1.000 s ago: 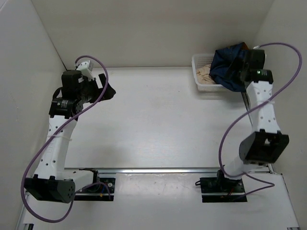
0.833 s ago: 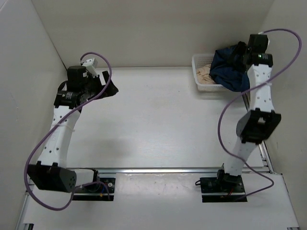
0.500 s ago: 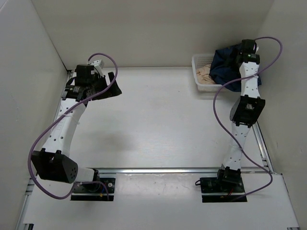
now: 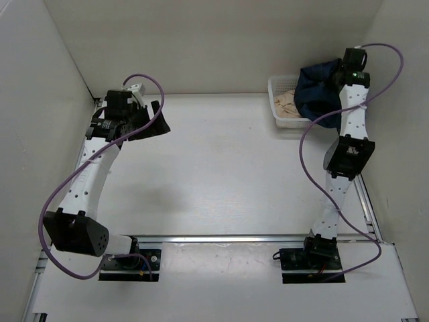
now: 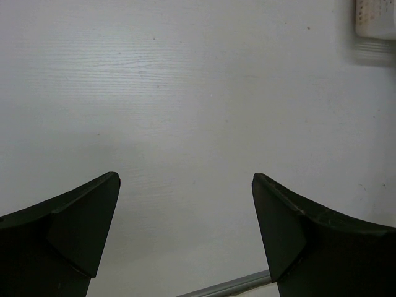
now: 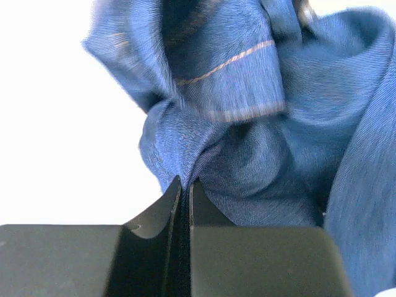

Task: Fold and stack the trousers
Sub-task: Grab the trousers from the pile, then move the trousers to the center of the board

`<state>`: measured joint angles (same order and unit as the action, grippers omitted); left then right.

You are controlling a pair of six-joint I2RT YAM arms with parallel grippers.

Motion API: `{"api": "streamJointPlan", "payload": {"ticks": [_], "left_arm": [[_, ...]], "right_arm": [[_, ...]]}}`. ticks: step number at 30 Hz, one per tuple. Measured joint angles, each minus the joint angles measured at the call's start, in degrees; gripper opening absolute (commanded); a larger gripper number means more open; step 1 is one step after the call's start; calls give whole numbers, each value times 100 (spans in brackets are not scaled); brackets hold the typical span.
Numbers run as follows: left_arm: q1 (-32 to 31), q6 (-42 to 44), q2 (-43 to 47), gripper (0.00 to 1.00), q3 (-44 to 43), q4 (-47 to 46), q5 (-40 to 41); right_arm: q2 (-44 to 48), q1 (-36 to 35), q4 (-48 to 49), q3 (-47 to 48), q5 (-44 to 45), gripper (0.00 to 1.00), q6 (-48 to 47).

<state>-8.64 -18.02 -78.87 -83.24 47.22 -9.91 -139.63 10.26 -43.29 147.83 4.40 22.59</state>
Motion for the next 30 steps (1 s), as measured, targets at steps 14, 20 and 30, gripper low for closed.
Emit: {"api": "streamJointPlan", "payload": {"ticks": [14,20,30], "left_arm": [[136,-50,13,100,-1202,955,157],[804,-350,48,100,-1484,1272,238],[315,-66,308,65,-1027,1357,-188]], "right_arm": [[5287,-2441,367,-1113,-1252,0,-356],[7200,-4588,723,-4356,-863,89,-273],[6870,-5383,-667,-6933,356,5,-66]]}}
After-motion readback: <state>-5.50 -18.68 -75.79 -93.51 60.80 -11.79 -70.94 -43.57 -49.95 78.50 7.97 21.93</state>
